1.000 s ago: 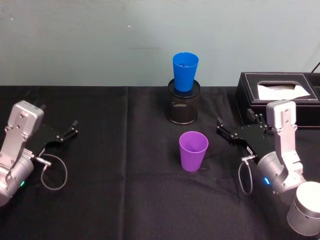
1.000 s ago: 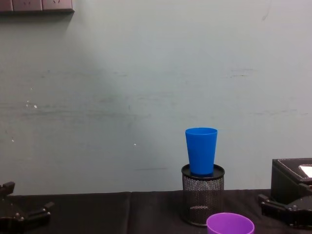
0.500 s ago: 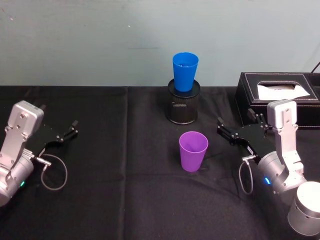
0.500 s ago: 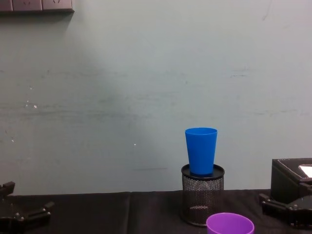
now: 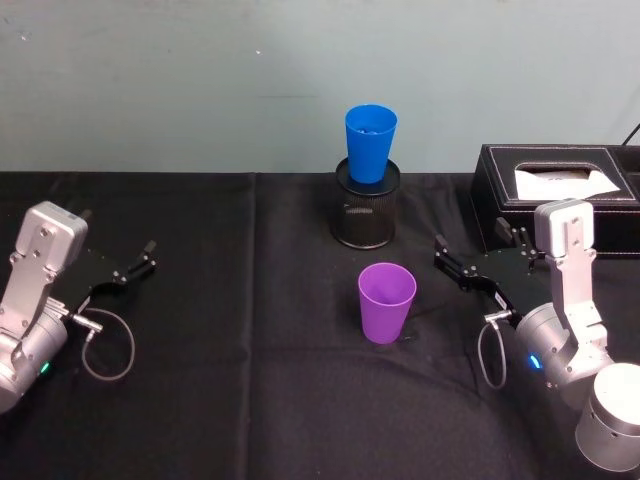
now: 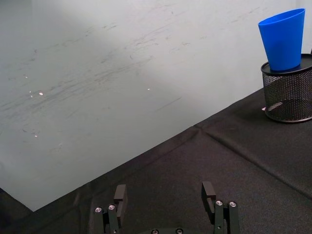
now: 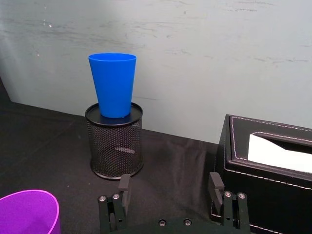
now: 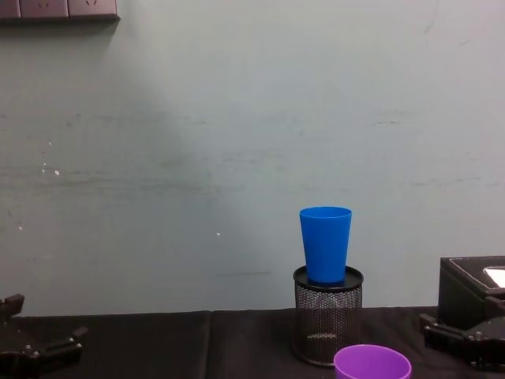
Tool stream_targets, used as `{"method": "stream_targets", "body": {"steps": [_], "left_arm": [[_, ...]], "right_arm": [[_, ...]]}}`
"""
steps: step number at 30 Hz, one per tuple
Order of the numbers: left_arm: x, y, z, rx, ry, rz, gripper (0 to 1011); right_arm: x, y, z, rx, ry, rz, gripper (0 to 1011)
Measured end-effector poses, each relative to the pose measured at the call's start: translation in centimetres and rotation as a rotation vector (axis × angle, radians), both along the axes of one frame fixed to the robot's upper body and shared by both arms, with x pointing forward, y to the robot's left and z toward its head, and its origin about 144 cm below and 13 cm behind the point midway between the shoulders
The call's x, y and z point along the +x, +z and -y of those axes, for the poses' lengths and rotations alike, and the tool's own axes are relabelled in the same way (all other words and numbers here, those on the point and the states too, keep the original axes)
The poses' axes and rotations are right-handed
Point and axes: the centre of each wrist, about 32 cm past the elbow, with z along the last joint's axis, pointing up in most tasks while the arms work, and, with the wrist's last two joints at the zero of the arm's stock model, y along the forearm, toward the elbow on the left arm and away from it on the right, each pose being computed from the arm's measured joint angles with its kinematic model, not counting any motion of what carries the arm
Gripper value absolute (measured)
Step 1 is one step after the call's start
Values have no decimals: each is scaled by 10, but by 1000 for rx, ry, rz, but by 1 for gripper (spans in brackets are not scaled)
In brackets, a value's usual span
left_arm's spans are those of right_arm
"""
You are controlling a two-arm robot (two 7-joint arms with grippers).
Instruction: Pick up one cup with a gripper and tap it against the other cup.
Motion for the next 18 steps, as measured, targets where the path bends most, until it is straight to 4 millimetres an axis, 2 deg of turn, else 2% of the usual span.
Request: {"method": "stream_targets", "body": {"steps": [18], "left_arm": [[0,0,0,0,0,0,1000]], "right_arm": [[0,0,0,0,0,0,1004]]}}
